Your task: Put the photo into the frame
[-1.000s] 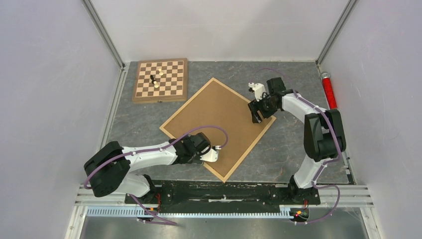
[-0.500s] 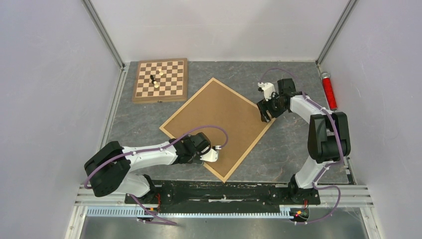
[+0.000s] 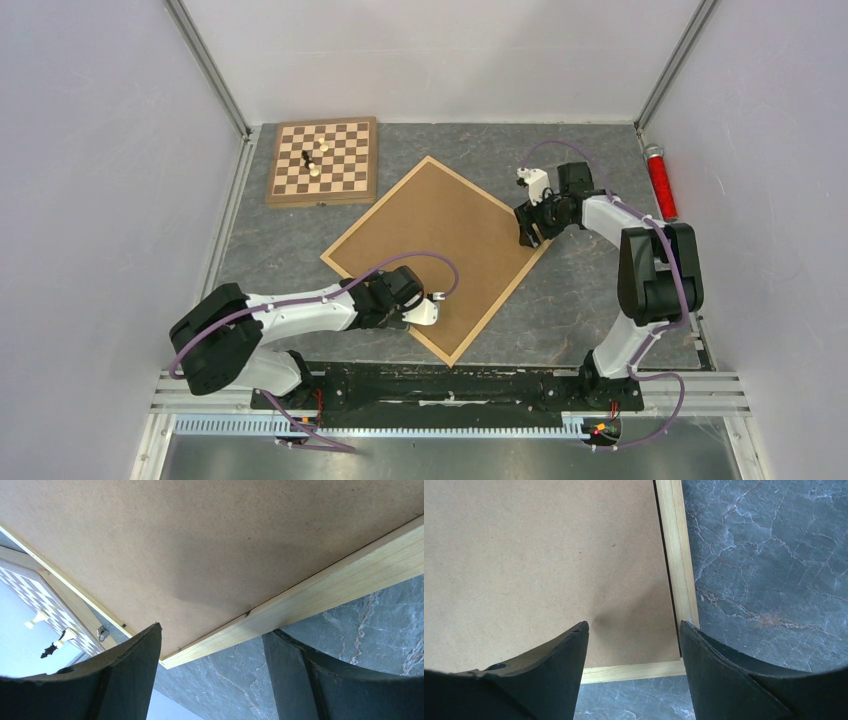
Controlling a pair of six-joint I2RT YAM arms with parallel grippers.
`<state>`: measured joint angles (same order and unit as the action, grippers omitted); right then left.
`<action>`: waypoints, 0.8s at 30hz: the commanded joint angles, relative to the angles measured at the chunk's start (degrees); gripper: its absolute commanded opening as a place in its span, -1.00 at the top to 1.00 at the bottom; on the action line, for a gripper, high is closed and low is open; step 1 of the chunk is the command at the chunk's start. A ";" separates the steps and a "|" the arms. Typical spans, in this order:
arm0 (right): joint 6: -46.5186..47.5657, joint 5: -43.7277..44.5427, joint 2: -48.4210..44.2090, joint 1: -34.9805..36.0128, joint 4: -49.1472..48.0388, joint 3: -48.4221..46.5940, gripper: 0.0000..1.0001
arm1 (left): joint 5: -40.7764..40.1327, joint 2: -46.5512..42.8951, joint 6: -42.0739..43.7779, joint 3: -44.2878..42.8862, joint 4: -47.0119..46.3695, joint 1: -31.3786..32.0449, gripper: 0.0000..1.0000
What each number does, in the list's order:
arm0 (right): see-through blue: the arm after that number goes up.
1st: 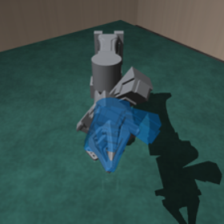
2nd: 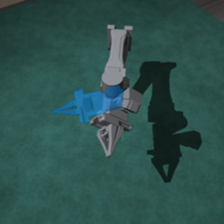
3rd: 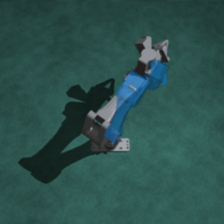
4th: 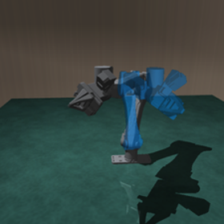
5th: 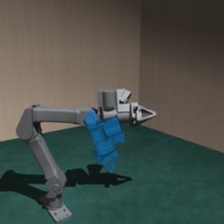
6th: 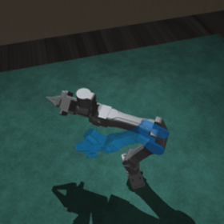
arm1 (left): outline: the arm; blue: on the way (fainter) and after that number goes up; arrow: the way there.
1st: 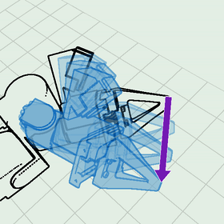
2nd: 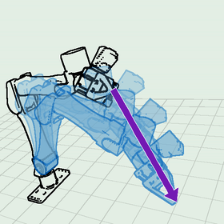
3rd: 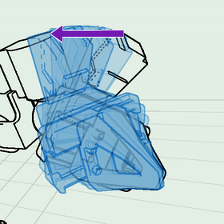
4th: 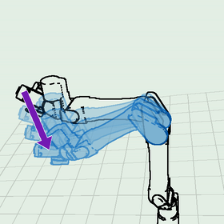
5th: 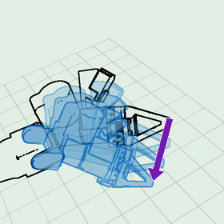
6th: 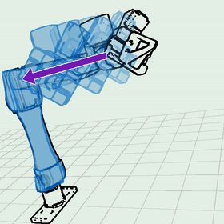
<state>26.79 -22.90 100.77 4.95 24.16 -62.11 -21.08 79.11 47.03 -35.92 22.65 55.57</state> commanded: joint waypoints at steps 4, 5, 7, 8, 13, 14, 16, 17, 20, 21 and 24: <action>-1.77 -4.85 -0.44 0.06 -0.99 7.21 -0.36 | 4.61 1.94 -2.55 -0.59 -3.01 -0.16 -0.61; -1.88 -5.12 -0.56 0.14 -1.37 8.17 -0.34 | 4.78 2.16 -2.78 -0.69 -3.20 -0.13 -0.60; -1.97 -5.87 -0.46 0.22 -1.83 9.97 -0.33 | 5.03 2.63 -3.12 -0.98 -3.36 -0.11 -0.60; -2.00 -6.23 -0.30 0.24 -1.94 10.60 -0.32 | 5.08 2.86 -3.32 -1.13 -3.45 -0.11 -0.60; -1.76 -7.45 0.98 0.80 -1.84 12.87 -0.27 | 4.02 4.45 -3.86 -1.98 -4.43 -0.11 -0.59; -1.66 -7.35 1.09 0.91 -1.66 13.12 -0.26 | 3.74 4.79 -3.92 -2.13 -4.63 -0.12 -0.59; -1.40 -6.97 1.11 1.31 -1.61 13.77 -0.26 | 3.50 5.54 -4.36 -2.43 -4.83 -0.16 -0.59; -1.22 -6.62 1.09 1.52 -1.57 14.13 -0.25 | 3.50 5.95 -4.64 -2.60 -4.79 -0.09 -0.58; -0.74 -5.65 1.46 2.18 -1.57 15.19 -0.24 | 3.29 6.82 -5.06 -2.95 -5.03 -0.05 -0.58; -0.56 -5.15 1.74 2.33 -1.58 15.49 -0.24 | 3.03 6.98 -5.07 -3.01 -5.14 -0.07 -0.58; 0.25 -3.91 2.32 3.22 -0.85 16.16 -0.23 | 2.41 7.35 -5.08 -3.38 -5.26 -0.03 -0.58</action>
<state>28.12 -25.12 96.86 4.71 10.70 -51.59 -22.55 83.24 45.71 -39.24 25.80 55.72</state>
